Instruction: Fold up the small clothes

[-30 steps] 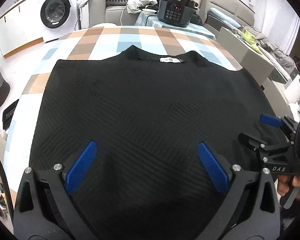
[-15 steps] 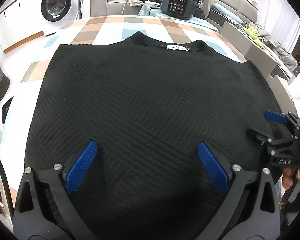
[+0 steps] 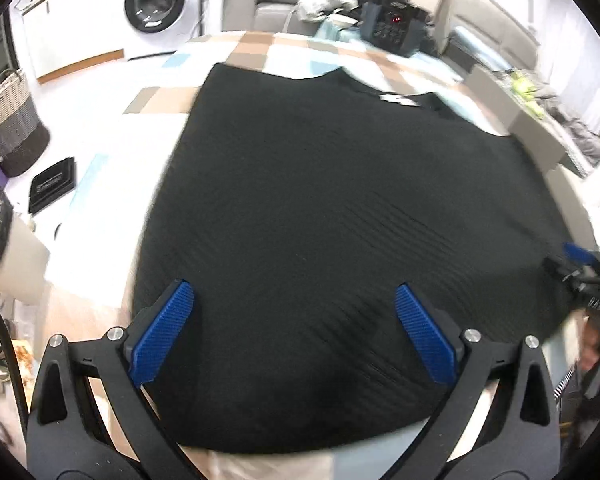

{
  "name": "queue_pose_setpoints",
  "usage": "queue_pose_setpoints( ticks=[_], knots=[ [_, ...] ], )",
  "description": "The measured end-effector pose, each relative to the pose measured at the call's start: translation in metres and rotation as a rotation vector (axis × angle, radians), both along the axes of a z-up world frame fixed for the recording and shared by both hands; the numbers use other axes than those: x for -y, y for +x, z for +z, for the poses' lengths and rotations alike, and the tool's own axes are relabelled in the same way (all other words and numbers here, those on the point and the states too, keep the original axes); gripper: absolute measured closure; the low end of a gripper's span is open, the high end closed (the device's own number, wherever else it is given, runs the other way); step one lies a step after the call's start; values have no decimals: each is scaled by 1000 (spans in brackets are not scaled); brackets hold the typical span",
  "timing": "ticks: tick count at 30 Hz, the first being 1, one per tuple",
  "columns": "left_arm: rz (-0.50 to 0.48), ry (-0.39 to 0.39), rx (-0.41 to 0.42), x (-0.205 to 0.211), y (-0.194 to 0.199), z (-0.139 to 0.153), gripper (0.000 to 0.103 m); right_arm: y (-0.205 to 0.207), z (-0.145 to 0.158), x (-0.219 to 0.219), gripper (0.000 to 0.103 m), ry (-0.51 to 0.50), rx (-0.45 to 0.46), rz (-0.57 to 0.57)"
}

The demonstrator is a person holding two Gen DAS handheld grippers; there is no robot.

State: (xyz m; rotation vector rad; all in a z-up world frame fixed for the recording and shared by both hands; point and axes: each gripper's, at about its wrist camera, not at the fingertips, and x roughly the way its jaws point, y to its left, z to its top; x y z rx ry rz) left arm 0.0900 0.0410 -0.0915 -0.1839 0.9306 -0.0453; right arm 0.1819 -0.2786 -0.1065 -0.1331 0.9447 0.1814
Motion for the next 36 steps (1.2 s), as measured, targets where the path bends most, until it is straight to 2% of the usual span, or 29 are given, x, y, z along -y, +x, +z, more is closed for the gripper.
queue_pose_setpoints(
  ticks=[3,5,8,12,13,15,19,21,24,26,28,29,30,33,36],
  knots=[
    [-59,43,1,19,-12,-6,2,-14,-10,-22,4,-95,15,80],
    [-61,100,-19,23,-17,-15,2,-19,-13,-17,4,-91,10,78],
    [-51,115,-11,16,-28,-16,2,-25,-12,3,4,-107,1,26],
    [-6,102,-10,0,-46,-12,2,-40,-9,49,4,-116,-11,-108],
    [18,120,-12,-4,-51,-10,2,-46,-9,57,4,-122,-13,-136],
    [69,117,-40,-16,-56,-13,2,-57,-3,78,4,-68,-13,-190],
    [158,30,-33,-42,-69,-8,2,-82,11,130,7,178,8,-291],
    [198,-6,-24,-53,-72,-9,2,-84,10,146,27,267,4,-314],
    [229,-38,-32,-62,-70,-13,2,-82,3,155,37,360,-18,-317],
    [238,-25,-36,-63,-76,-15,2,-78,-3,156,39,379,-23,-324],
    [239,-16,-27,-64,-78,-13,2,-81,-5,152,47,375,-8,-325],
    [243,-17,-27,-64,-79,-13,2,-79,-4,149,56,360,-5,-320],
    [250,-23,-27,-65,-80,-13,2,-74,-4,145,74,350,-8,-312],
    [276,-34,-30,-68,-84,-14,2,-73,2,131,94,310,15,-259],
    [298,-42,-31,-73,-88,-14,2,-81,24,127,95,324,96,-223]
  ],
)
